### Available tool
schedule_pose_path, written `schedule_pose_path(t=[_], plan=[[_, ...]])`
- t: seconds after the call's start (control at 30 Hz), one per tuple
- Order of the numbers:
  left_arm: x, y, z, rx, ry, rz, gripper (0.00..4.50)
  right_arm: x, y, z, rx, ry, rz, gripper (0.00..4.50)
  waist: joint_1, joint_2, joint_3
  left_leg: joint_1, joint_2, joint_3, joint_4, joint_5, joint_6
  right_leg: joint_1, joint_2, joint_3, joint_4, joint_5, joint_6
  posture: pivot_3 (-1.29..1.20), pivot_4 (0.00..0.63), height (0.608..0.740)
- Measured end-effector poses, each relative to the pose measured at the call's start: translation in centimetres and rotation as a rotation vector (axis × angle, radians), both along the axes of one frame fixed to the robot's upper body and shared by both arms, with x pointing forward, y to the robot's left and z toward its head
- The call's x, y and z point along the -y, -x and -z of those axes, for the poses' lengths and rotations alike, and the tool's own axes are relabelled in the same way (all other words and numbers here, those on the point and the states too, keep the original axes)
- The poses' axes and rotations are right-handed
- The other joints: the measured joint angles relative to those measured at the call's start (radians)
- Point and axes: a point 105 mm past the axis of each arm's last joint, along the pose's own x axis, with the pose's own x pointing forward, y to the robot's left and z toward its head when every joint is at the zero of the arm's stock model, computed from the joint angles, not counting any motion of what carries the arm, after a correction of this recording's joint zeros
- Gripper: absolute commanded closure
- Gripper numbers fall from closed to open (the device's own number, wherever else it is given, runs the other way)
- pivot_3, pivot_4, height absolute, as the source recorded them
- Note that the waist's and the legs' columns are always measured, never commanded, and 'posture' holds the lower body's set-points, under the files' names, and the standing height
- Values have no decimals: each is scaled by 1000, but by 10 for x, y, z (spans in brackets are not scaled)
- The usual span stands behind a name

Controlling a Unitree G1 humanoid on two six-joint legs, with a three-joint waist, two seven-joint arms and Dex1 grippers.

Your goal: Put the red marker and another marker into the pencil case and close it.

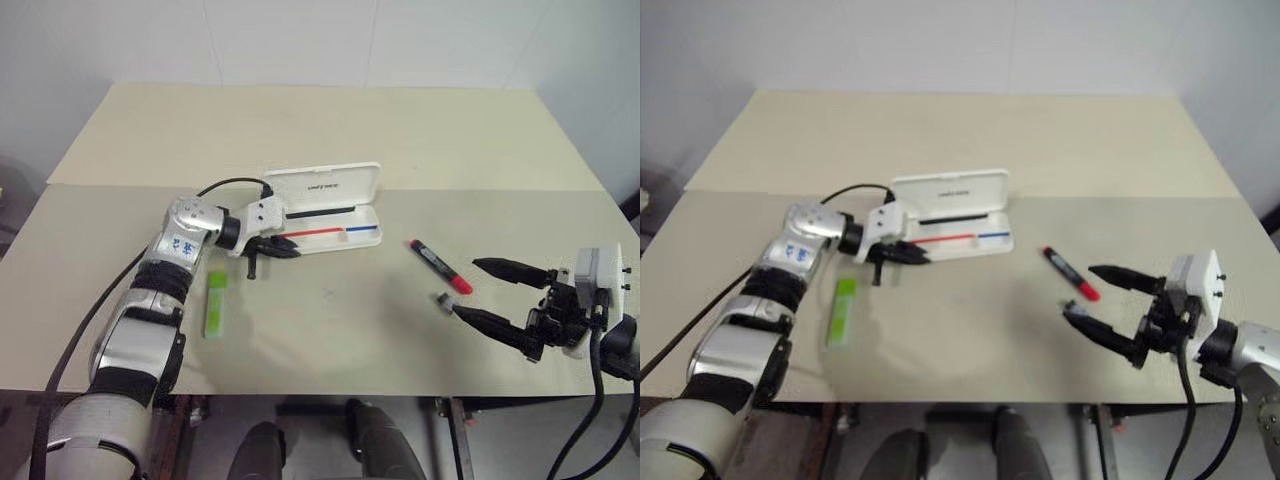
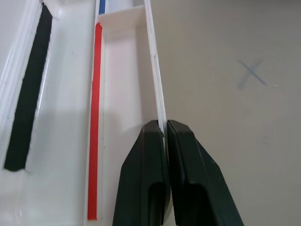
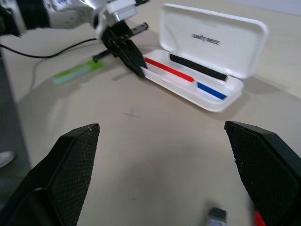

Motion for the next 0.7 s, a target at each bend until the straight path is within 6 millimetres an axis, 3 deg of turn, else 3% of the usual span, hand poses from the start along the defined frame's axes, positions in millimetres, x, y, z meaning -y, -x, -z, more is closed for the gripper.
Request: schedule_pose_path(t=[0.27,0.5,0.7], plan=[[10,41,-5,23,26,54,4471,-12,22,-6,-10,9,-173,0,3,0,0,0,-1,0,2,0,0,3,-1,0,-2,0,1,0,150,740],[24,63,-9,53,50,102,4471,-16,15,-10,11,22,-186,0,-1,0,0,1,0,1,3,0,0,3,0,1,-2,-1,-1,0,150,740],[27,75,13,5,49,94,4471,-16,10,-7,5,30,-161,0,0,0,0,2,0,2,3,0,0,3,0,1,-2,-1,-1,0,150,740]])
